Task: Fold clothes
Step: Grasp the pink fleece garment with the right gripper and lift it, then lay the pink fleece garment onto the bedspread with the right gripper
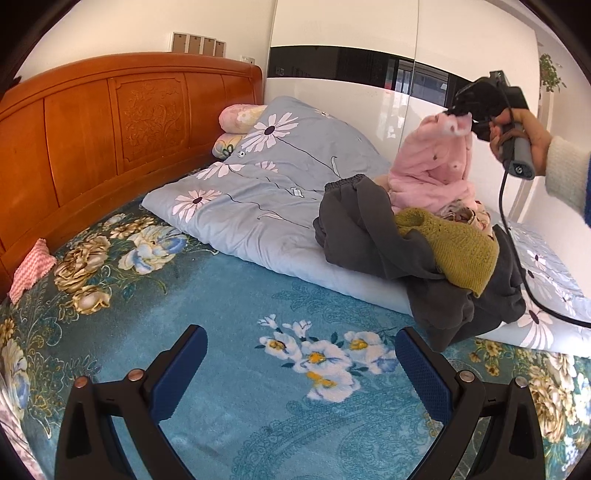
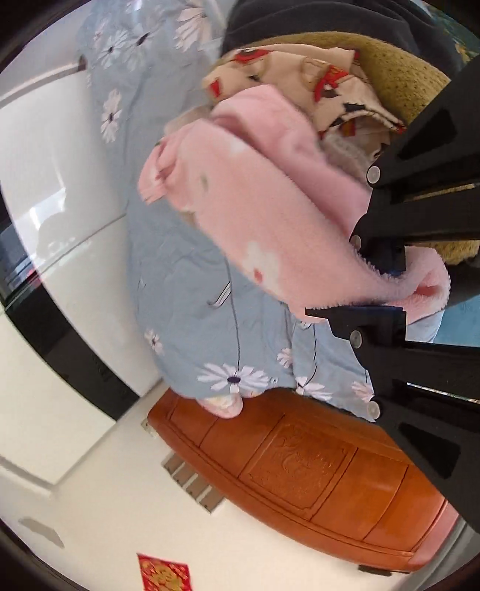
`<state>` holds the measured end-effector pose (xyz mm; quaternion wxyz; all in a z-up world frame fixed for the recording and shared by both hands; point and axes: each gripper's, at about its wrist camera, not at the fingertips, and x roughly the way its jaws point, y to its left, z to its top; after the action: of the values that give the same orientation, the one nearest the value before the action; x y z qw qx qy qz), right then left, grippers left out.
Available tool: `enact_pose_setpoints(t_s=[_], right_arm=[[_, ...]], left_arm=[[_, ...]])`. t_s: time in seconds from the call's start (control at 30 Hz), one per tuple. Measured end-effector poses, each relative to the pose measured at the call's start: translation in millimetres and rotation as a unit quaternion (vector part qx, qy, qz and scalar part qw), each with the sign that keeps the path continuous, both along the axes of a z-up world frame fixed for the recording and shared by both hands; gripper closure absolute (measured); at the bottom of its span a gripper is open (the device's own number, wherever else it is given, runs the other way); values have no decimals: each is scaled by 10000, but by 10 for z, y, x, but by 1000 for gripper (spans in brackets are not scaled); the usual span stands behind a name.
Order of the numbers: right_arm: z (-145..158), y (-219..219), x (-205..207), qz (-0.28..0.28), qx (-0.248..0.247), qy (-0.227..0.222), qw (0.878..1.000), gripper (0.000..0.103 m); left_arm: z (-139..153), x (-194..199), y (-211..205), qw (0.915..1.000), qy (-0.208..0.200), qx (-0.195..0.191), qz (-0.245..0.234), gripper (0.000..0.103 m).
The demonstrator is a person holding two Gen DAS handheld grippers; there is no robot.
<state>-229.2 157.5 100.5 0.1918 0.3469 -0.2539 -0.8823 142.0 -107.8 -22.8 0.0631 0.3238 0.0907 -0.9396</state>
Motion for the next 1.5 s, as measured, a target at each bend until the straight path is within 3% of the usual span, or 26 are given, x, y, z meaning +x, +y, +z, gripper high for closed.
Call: enact_pose_setpoints(t_s=[0.17, 0.33, 0.57, 0.7, 0.77, 0.9, 1.0, 1.1, 1.2, 1.27, 1.33, 1.4, 1.5], right_arm=[[1165, -356, 412, 853, -40, 1200, 9891, 93], [2144, -1142, 1095, 1873, -25, 2158, 9583, 93], [3040, -2315, 1857, 3113, -835, 2717, 9068, 93], [3194, -2577, 2162, 3423, -945, 3085, 8824, 93], [3015, -2586, 2217, 3475, -827, 3023, 8837, 93], [2190, -2337, 2183, 3537, -577, 2355, 9034, 93], [1181, -1964, 2268, 3651, -11, 1579, 9175, 93], [-91, -1392, 2385, 3486, 711, 371, 9338, 93], [-1275, -603, 2483, 2758, 914, -990, 9517, 93], [-1838, 38, 2553, 2011, 684, -1697, 9623, 93], [-2079, 565, 2640, 1384, 364, -1981, 9697, 93], [-2154, 989, 2696, 950, 196, -2079, 9733, 93], [-2065, 1482, 2674, 521, 296, -2060, 9767, 93]], left_arm=[[152, 70, -25, 9997, 214, 105, -15, 0], [324, 232, -179, 9988, 383, 217, 207, 0], [622, 770, -675, 9925, 758, 110, 950, 0], [771, 1112, -903, 9891, 1017, 0, 1069, 0], [815, 1247, -962, 9888, 1093, -78, 1018, 0], [762, 1377, -957, 9911, 1044, -183, 805, 0], [604, 1367, -990, 9932, 811, 33, 831, 0], [371, 1296, -1092, 9919, 432, 417, 1117, 0], [58, 1214, -1231, 9844, -12, 1096, 1373, 0], [-204, 1169, -1303, 9741, -317, 1644, 1522, 0], [-429, 1123, -1319, 9635, -623, 1993, 1677, 0], [-563, 1084, -1309, 9585, -780, 2118, 1740, 0], [-619, 996, -1227, 9592, -881, 2098, 1677, 0]])
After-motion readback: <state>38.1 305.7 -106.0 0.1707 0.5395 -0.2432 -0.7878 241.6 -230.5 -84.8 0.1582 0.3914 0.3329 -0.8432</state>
